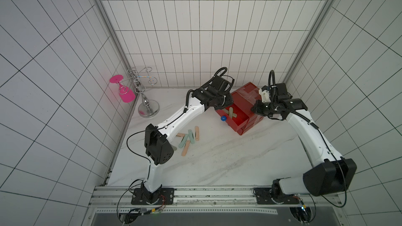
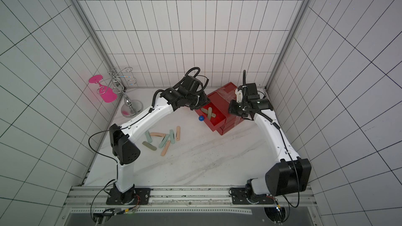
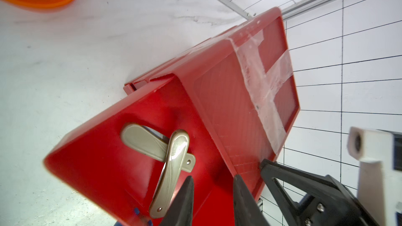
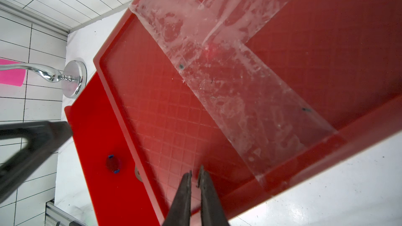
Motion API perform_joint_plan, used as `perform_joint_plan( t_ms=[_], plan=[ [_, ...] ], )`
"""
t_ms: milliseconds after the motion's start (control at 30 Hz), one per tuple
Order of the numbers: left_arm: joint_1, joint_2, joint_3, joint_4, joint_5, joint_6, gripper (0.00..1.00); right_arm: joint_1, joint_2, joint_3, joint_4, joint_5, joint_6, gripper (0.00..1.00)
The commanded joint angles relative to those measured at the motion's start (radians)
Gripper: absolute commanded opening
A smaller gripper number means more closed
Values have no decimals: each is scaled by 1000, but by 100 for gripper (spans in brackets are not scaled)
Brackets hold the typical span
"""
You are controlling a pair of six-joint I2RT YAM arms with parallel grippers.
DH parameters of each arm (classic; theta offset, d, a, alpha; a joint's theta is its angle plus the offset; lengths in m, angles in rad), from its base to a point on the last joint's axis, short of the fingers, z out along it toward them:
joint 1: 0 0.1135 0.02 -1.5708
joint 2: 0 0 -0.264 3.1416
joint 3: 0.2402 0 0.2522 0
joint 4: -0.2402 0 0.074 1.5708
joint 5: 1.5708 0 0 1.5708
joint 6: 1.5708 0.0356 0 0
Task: Place the fruit knives into the drawer by color
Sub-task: Place the fruit knife in the drawer, then pick up the fruit knife from the center of the board.
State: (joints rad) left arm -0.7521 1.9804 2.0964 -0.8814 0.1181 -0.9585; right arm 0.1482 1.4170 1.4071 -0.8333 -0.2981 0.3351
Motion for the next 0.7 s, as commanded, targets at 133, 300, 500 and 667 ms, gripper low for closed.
perform_joint_plan(
  t_ms=[133,300,500,667],
  plan=[
    [-4,-166,-5,-154,-183,116,34,-11,34,-57,-196,28,-15,13],
    [1,-329,-224,-139,-305,142,36,-11,33,-53,-196,31,-19,13],
    [108,-543,-552,-119,-309,113,37,-13,27,-50,-203,31,-21,13],
    [209,-706,-795,-122,-311,79,37,-13,26,-49,-205,36,-19,13]
  ],
)
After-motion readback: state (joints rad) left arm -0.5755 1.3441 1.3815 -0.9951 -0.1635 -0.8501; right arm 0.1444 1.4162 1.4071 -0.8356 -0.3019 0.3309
